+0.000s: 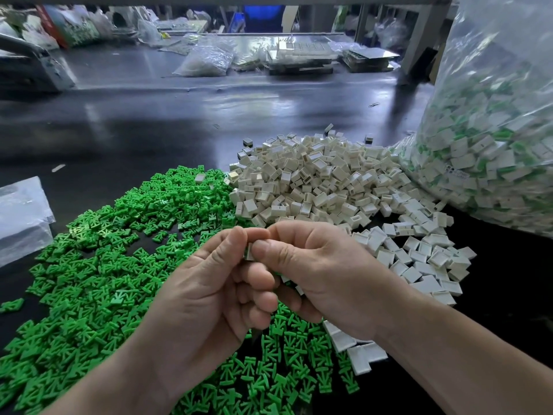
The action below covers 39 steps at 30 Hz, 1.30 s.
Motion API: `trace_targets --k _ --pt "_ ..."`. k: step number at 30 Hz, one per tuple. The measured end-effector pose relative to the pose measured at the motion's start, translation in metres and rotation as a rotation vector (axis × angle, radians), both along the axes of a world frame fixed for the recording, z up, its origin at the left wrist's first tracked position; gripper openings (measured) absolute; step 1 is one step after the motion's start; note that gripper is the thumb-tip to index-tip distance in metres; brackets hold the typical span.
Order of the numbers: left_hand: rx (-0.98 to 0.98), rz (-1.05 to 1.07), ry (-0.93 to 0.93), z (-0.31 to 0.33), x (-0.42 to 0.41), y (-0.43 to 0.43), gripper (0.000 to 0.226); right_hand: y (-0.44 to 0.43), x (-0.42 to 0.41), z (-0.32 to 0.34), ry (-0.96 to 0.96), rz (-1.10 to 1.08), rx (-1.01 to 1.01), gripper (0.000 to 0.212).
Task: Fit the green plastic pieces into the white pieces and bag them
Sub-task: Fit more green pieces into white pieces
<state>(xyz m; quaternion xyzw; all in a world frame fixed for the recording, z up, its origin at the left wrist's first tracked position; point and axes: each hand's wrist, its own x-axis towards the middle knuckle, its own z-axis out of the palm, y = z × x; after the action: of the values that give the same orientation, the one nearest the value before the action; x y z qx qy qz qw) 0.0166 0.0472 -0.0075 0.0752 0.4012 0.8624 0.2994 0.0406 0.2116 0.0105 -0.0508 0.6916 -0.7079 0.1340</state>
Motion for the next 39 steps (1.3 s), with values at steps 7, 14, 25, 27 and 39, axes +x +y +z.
trace_targets --k 7,14,25,27,39 --pt "0.064 -0.045 0.055 -0.0002 -0.0002 0.0001 0.04 0.0022 -0.0029 -0.0012 -0.028 0.024 -0.105 0.023" --pt "0.059 -0.05 0.049 0.0012 -0.0008 -0.0019 0.034 0.001 -0.0012 -0.0016 -0.003 0.031 -0.071 0.019" --pt "0.06 -0.038 0.041 0.0026 0.0 -0.0024 0.035 -0.0007 0.0002 -0.002 0.015 0.036 -0.073 0.019" --pt "0.054 -0.02 0.044 0.0028 0.0007 -0.0009 0.036 -0.0007 -0.0002 -0.0019 0.0 0.024 -0.068 0.023" --pt "-0.242 0.085 0.432 0.0084 -0.001 -0.0063 0.022 0.0042 -0.0032 -0.002 0.009 0.06 -0.184 0.026"
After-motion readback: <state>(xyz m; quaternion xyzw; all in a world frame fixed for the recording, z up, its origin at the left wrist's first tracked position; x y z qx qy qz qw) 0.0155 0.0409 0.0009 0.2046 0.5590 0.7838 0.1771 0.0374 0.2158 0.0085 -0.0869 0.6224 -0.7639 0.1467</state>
